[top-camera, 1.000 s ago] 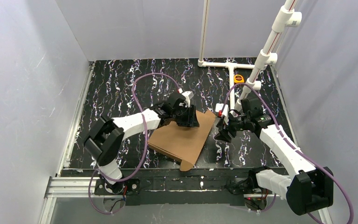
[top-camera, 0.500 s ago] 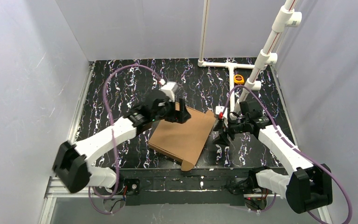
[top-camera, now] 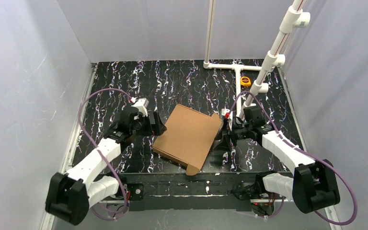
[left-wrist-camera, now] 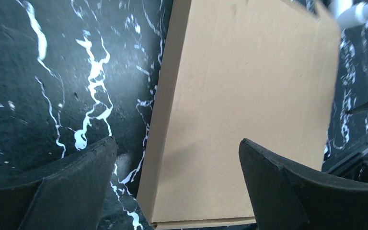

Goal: Fold the paper box

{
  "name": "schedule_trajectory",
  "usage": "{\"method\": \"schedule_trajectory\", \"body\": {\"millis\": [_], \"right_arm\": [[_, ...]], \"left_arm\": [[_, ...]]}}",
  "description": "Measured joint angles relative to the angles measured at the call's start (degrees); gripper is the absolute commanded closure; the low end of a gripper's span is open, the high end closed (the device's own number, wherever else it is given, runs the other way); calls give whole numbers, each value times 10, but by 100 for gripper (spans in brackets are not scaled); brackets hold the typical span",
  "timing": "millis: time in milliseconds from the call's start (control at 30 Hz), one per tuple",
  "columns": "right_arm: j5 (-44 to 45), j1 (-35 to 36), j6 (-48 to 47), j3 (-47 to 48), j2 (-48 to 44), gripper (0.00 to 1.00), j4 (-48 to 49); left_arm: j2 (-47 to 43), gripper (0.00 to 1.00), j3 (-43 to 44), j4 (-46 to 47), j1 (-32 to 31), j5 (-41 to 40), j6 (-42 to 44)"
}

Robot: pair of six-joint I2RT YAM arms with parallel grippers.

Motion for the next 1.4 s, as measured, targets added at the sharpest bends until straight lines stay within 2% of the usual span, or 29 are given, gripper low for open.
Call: {"method": "schedule_trajectory", "body": {"millis": [100, 167, 233, 300, 367, 400, 500, 567, 700, 833, 900, 933, 1000, 1200, 1333, 1400], "right_arm": [[6, 0, 10, -1, 0, 64, 13], [19, 3, 19, -1, 0, 76, 20], [41, 8, 18, -1, 0, 81, 21], [62, 13, 10, 0, 0, 82, 16], [86, 16, -14, 2, 0, 77, 4], [96, 18, -31, 4, 0, 70, -5], [119, 19, -115, 13, -1, 40, -42], [124, 20, -203, 21, -6, 31, -83], [114, 20, -322, 47, 0, 29, -154], [65, 20, -320, 65, 37, 25, -169], [49, 20, -297, 67, 52, 23, -173], [39, 20, -257, 67, 56, 23, -171], [37, 20, -224, 61, 49, 23, -154], [35, 18, -87, 29, 28, 25, -76], [47, 18, -46, 29, 45, 26, -52], [56, 18, -33, 29, 56, 26, -48]], "left_arm": [[56, 2, 2, 3, 7, 28, 10], [87, 2, 2, 5, 10, 44, 11], [100, 2, 2, 7, 12, 56, 10], [98, 2, 2, 14, 14, 64, 10], [94, 2, 2, 16, 14, 66, 8], [90, 2, 2, 15, 15, 65, 7], [71, 2, 2, 10, 21, 65, -9], [46, 2, -4, 11, 27, 63, -27], [-37, 2, -33, 6, 35, 50, -83], [-100, 2, -52, -11, 39, 44, -121], [-120, 3, -61, -17, 40, 41, -127], [-141, 4, -77, -17, 40, 38, -136], [-136, 5, -94, 11, 40, 47, -144], [-56, 13, -106, 33, 40, 57, -153], [-73, 25, -106, -2, 40, 31, -165], [-116, 37, -106, -37, 40, 4, -185]]}}
